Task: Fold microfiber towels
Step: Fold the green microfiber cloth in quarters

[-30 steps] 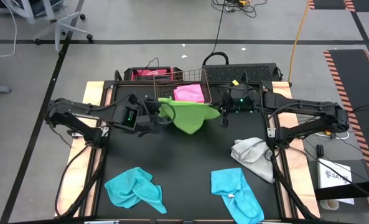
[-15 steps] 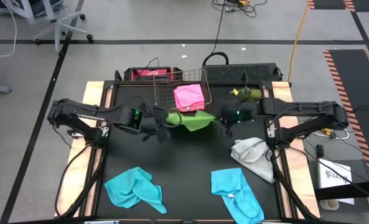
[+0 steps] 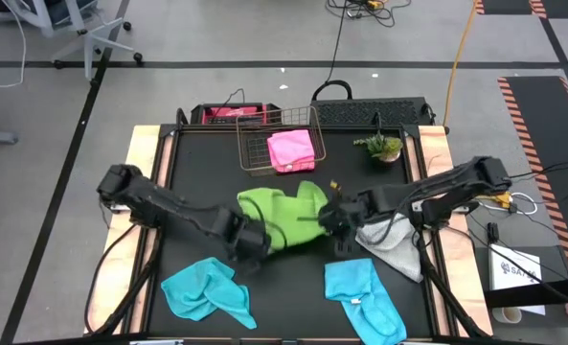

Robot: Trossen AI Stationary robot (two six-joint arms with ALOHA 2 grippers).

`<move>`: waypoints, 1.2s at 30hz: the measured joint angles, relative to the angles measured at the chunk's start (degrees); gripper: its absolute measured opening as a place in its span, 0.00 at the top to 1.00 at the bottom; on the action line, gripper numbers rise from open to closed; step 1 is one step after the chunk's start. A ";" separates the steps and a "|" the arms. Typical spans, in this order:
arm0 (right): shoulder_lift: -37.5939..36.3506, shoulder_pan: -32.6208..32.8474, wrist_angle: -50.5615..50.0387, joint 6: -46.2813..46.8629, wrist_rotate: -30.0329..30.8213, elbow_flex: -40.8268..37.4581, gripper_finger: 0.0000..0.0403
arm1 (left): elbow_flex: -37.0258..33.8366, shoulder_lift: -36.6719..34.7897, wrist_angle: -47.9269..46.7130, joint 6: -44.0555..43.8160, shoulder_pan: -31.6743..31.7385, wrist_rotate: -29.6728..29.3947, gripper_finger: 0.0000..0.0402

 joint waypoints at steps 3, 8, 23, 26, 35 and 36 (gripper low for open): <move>4.11 2.15 2.96 0.50 -4.04 0.06 1.00 | 0.02 2.10 3.69 -1.28 -2.97 7.10 0.92; 9.33 4.57 4.55 0.40 -8.36 0.06 1.00 | 0.02 3.50 6.90 -3.81 -6.26 4.03 0.91; 11.59 7.93 9.04 2.67 -12.91 0.06 1.00 | 0.15 2.84 6.85 -9.62 1.89 -34.03 0.91; 10.35 8.07 9.20 2.54 -12.74 0.08 1.00 | 0.15 2.84 7.48 -7.55 4.35 -32.85 0.91; 9.99 8.02 8.18 2.13 -12.63 0.12 0.87 | 0.13 3.28 10.47 0.20 7.63 -26.44 0.91; 9.99 8.03 8.18 2.22 -12.63 0.12 0.84 | 0.13 3.28 10.43 0.38 7.74 -26.45 0.91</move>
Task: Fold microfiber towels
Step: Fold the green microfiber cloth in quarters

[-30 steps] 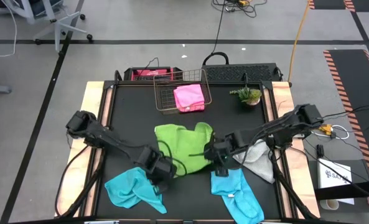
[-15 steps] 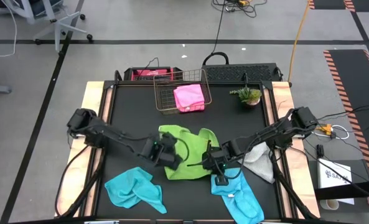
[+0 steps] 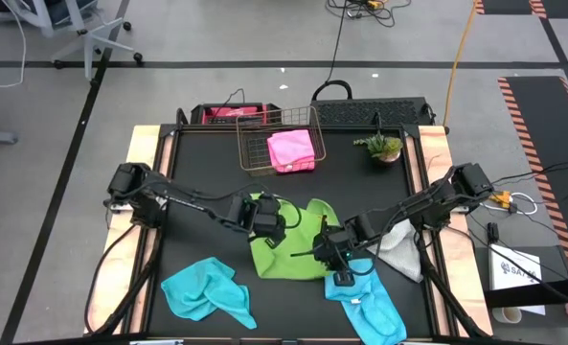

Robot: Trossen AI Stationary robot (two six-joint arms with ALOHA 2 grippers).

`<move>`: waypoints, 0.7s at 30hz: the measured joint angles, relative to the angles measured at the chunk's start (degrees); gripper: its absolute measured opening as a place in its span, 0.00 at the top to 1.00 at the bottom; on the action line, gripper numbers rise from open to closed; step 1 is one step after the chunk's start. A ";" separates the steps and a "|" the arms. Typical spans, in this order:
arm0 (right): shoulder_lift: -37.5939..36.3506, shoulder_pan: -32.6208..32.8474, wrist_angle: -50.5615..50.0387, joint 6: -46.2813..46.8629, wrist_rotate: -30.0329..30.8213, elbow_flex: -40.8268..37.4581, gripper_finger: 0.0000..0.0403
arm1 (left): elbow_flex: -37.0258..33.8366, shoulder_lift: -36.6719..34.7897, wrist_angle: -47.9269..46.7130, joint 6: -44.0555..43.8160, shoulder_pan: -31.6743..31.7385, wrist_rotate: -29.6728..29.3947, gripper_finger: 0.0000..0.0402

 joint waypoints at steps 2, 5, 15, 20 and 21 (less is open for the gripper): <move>0.00 0.04 0.08 0.04 0.02 0.00 0.78 | 0.00 0.00 -0.09 0.15 0.11 0.00 0.91; 0.00 -0.41 0.00 0.04 0.07 0.00 0.70 | -0.55 0.57 1.31 0.17 0.13 -0.14 0.91; -0.02 -7.06 -3.78 0.10 8.96 0.00 0.72 | -12.63 2.03 16.56 -1.84 0.21 3.22 0.91; -0.02 -11.24 -2.80 0.01 10.12 0.00 0.92 | -15.46 1.99 16.18 -2.14 0.92 2.77 0.91; -0.02 -11.82 -2.27 -0.25 10.87 0.00 0.96 | -16.01 1.89 16.73 -2.20 1.03 2.76 0.91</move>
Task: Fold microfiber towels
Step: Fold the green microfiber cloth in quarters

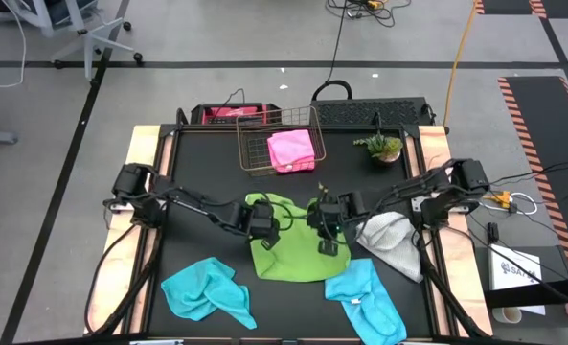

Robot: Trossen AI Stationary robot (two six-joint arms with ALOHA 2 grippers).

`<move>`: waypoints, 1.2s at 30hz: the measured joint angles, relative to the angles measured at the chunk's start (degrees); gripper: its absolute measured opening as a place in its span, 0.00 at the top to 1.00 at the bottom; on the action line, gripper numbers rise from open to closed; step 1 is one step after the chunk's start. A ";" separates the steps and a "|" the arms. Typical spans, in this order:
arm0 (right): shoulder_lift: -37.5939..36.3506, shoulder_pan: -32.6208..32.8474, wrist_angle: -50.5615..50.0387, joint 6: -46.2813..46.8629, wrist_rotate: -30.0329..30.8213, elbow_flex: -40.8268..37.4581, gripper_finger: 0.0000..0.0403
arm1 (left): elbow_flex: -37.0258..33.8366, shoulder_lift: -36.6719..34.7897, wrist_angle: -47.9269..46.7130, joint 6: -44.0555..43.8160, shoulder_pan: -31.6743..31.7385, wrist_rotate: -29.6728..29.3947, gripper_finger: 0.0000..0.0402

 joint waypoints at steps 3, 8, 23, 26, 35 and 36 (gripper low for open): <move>0.00 -1.63 0.69 -1.20 2.77 0.00 0.97 | -1.96 0.04 1.44 -0.71 0.31 0.04 0.91; 0.00 -4.33 1.94 -2.67 6.90 0.00 1.00 | -4.08 0.00 3.76 -1.34 0.67 -0.08 0.91; 0.37 -7.20 11.99 -1.20 8.49 -6.74 1.00 | -6.06 -0.23 4.18 -2.43 0.57 1.15 0.91; 0.42 -7.69 16.09 -0.65 8.57 -11.49 1.00 | -6.09 -0.18 4.10 -2.48 0.53 1.61 0.91; 0.07 -9.69 21.33 0.29 8.06 -18.48 1.00 | -6.13 -0.12 3.29 -2.41 -0.01 1.99 0.91; -0.01 -9.69 20.00 0.25 7.45 -18.73 1.00 | -6.13 -0.11 2.87 -2.44 -0.01 2.48 0.91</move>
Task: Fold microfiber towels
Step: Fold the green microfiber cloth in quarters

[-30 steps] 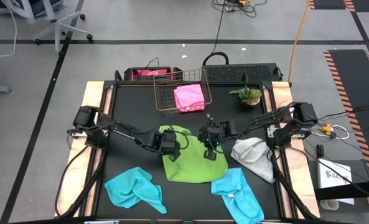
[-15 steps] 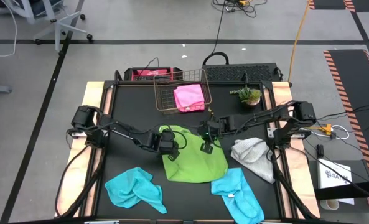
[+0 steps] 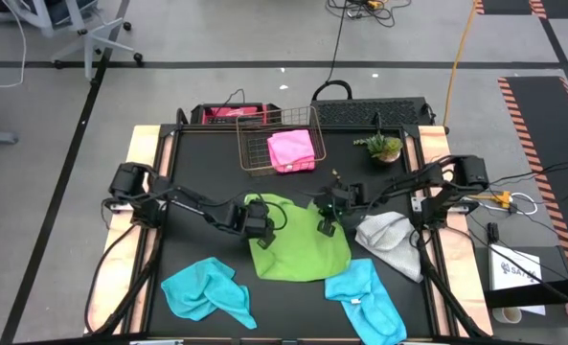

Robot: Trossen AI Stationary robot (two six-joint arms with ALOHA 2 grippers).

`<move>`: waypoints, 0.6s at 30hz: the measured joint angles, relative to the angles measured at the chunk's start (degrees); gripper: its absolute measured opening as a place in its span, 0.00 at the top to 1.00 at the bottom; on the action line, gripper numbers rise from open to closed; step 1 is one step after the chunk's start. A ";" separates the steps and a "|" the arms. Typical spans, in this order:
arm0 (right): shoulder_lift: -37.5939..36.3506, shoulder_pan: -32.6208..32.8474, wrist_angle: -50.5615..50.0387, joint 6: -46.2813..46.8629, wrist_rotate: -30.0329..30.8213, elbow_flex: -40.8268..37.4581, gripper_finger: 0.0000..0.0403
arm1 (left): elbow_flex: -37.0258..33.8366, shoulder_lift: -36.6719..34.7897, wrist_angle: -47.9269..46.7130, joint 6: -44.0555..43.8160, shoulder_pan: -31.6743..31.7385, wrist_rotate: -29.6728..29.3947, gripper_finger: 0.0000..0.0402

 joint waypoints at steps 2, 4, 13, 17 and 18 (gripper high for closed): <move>-0.41 -0.04 -2.85 0.21 -1.42 -0.37 1.00 | -0.02 0.02 -0.83 -0.38 -0.09 0.77 0.91; -1.64 0.29 -6.15 1.33 -2.81 -0.41 1.00 | -0.02 0.04 -1.17 -0.71 -0.24 0.75 0.91; -13.43 2.64 -11.25 9.01 -5.31 -0.81 1.00 | -0.11 0.06 -2.05 -1.41 -0.65 0.79 0.91; -18.26 2.39 -9.27 8.42 0.64 -0.76 1.00 | -0.11 0.08 -2.04 -1.21 -0.63 0.78 0.91; -19.04 2.25 -8.28 7.95 2.19 -0.76 1.00 | -0.11 0.08 -2.03 -1.21 -0.63 0.77 0.91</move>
